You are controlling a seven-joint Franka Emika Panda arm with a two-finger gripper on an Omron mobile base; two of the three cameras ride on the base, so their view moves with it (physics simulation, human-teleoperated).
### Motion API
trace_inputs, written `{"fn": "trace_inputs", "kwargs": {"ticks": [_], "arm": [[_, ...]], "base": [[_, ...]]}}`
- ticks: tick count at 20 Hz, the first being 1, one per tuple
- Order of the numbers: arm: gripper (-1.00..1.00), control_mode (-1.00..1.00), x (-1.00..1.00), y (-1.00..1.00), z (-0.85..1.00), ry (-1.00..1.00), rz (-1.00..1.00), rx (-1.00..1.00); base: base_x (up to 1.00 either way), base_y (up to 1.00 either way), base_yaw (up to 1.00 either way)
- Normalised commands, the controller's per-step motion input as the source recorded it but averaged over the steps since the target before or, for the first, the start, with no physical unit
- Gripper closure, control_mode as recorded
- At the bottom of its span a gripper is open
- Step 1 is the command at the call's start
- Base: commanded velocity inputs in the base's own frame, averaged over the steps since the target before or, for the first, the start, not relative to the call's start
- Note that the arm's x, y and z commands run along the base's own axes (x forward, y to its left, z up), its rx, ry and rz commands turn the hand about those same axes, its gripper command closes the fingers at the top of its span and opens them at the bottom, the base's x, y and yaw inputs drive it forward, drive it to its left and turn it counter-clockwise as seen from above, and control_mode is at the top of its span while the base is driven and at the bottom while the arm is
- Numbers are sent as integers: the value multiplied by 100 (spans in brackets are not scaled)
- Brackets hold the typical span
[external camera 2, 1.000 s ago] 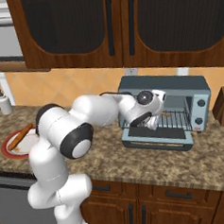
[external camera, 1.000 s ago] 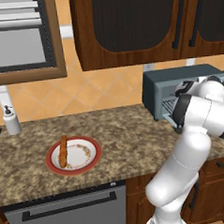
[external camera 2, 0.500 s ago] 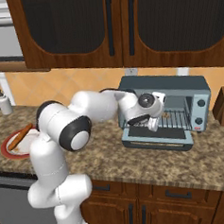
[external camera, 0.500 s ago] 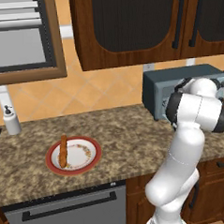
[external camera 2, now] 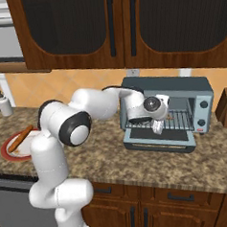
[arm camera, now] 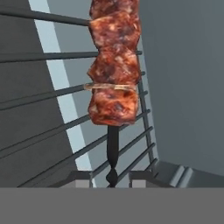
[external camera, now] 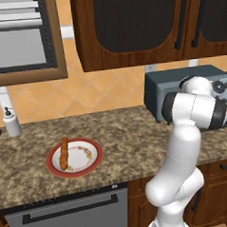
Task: Pick up the kebab skewer and baguette bread, and place them inside the toaster oven. Close the toaster oven door and start by setting the timer.
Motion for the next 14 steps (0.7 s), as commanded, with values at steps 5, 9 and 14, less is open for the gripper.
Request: {"fn": "trace_inputs", "kwargs": {"ticks": [5,9,14], "arm": [[-100,-100,0,-1,0,0,3,-5],[-100,-100,0,-2,0,0,2,-5],[-100,-100,0,0,0,0,1,-6]], "base": [[0,0,0],[0,0,0],[0,0,0]]}}
